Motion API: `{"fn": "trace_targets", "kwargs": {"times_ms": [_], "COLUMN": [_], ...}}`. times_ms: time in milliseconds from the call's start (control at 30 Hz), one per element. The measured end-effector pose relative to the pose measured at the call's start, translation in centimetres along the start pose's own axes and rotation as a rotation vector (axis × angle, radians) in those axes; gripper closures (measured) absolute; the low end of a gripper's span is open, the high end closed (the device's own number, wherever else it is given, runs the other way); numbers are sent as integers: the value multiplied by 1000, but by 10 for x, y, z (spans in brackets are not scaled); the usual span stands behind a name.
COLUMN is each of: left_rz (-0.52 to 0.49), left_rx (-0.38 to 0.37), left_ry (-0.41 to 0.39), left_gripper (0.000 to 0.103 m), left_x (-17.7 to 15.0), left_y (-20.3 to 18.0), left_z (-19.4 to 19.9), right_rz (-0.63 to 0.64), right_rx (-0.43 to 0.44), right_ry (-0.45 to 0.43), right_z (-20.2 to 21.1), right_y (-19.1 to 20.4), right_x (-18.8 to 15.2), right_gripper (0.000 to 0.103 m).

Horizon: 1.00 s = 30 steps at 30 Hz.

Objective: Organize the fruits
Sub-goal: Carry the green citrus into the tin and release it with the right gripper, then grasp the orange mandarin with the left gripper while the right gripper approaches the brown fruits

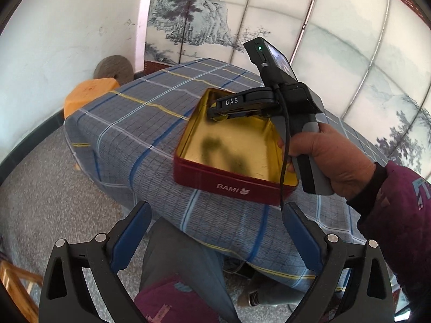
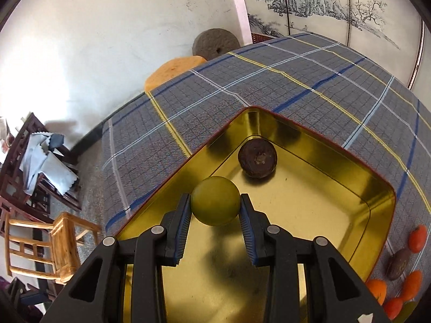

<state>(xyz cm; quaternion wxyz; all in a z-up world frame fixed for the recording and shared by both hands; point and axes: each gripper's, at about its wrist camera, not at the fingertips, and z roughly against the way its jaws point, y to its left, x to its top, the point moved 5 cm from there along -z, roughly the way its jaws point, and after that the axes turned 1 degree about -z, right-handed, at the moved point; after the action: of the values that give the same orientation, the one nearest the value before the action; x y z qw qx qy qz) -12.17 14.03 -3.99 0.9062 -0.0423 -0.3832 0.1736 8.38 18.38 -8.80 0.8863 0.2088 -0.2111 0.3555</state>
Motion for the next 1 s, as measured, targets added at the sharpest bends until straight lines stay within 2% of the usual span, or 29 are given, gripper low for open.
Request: {"fn": "trace_targets", "kwargs": {"times_ms": [133, 233, 367, 400, 467, 533, 633, 733, 833, 900, 933, 1000], "left_rz": [-4, -5, -26, -34, -57, -81, -162, -309, -420, -537, -598, -678], "left_rx": [18, 27, 27, 26, 14, -12, -80, -135, -178, -257, -272, -279], "left_ry": [11, 23, 26, 22, 16, 20, 49, 96, 70, 81, 79, 78], "left_gripper": [6, 6, 6, 6, 6, 6, 6, 6, 6, 6, 6, 7], "left_x": [-2, -4, -4, -4, -3, -3, -1, 7, 22, 34, 42, 56], "left_y": [1, 1, -6, -8, -14, -21, -38, -66, -90, -113, -124, -143], "left_z": [1, 0, 2, 3, 4, 3, -5, -17, -19, -27, -34, -48], "right_rz": [-27, -77, -94, -85, -74, -79, -142, -204, -299, -352, -380, -434], "right_rx": [-34, 15, 29, 8, -52, -148, -319, -443, -483, -486, -470, -422], "right_ry": [-12, -124, -308, -357, -416, -435, -382, -314, -286, -284, -283, -336], "right_z": [-3, 25, 89, 110, 142, 167, 192, 204, 217, 221, 222, 232], "right_y": [-6, -9, -16, -21, -33, -55, -108, -154, -190, -206, -210, -216], "right_x": [5, 7, -5, -17, -45, -80, -146, -204, -255, -281, -287, -296], "right_gripper": [68, 65, 39, 33, 31, 27, 26, 26, 26, 26, 27, 27]}}
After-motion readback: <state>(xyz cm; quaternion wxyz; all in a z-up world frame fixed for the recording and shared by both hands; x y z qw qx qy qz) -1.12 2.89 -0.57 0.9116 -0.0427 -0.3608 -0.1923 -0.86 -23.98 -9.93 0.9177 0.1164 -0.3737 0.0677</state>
